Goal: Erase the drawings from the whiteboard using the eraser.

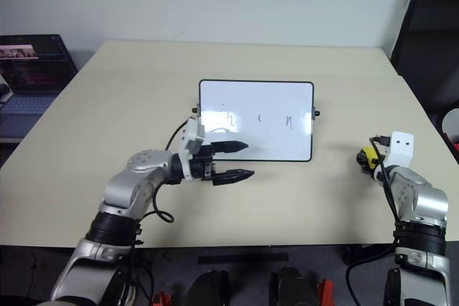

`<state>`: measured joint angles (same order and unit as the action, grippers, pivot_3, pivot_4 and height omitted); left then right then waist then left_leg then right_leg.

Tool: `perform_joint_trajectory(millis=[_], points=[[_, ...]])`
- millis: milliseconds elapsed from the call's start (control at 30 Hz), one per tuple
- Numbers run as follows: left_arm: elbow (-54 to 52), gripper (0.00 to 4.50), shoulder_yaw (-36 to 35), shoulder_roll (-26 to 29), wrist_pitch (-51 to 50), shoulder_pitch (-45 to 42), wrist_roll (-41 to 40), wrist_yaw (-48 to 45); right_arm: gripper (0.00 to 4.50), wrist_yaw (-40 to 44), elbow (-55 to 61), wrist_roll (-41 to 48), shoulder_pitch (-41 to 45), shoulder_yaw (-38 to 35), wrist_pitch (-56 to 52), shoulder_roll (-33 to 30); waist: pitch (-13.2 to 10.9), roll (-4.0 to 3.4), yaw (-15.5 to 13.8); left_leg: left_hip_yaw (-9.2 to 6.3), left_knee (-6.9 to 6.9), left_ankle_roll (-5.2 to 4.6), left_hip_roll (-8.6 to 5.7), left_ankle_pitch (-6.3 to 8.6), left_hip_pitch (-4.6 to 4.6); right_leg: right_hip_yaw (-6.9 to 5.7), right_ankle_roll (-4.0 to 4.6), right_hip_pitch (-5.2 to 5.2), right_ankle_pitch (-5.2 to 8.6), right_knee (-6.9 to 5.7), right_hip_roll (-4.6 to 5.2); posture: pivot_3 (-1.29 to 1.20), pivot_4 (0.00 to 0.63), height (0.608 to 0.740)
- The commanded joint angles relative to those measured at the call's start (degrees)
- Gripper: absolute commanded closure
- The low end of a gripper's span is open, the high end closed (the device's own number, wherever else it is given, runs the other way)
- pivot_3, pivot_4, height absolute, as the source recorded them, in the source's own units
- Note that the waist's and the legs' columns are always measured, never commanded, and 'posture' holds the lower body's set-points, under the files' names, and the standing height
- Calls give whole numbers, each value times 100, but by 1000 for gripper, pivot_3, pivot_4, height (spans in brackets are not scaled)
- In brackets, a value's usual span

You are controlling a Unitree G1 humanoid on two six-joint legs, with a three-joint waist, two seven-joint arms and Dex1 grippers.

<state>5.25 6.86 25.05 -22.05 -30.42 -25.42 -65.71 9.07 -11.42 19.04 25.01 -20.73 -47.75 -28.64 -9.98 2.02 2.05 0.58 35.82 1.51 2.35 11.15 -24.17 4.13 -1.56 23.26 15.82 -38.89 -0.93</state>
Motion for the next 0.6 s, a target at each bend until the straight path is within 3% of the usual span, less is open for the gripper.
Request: perform_joint_trajectory(millis=[33, 167, 433, 600], points=[[-21, 0, -132, 50, 83, -191, -11, -9, 2001, -36, 61, 8, 122, -146, 107, -30, 0, 0, 0, 0, 0, 0, -1, 0, 0, 0, 0, 0, 0, 0, 0, 0, 150, 740], [-10, 0, -127, 55, 88, -211, -12, -31, 3379, -59, 42, 18, 134, -158, 114, -36, 0, 0, 0, 0, 0, 0, -1, 0, 0, 0, 0, 0, 0, 0, 0, 0, 150, 740], [-31, 0, -101, 30, 61, -244, -43, -50, 3416, -110, 75, -23, 165, -162, 149, -65, 0, 0, 0, 0, 0, 0, 0, 0, 0, 0, 0, 0, 0, 0, 0, 0, 150, 740], [110, 0, -58, -82, 229, -277, 202, 265, 3416, 172, 553, -376, 55, 348, 810, -174, -2, -3, 8, 0, 0, 0, -1, 0, 0, 1, 0, 0, 0, 0, 0, 0, 150, 740]])
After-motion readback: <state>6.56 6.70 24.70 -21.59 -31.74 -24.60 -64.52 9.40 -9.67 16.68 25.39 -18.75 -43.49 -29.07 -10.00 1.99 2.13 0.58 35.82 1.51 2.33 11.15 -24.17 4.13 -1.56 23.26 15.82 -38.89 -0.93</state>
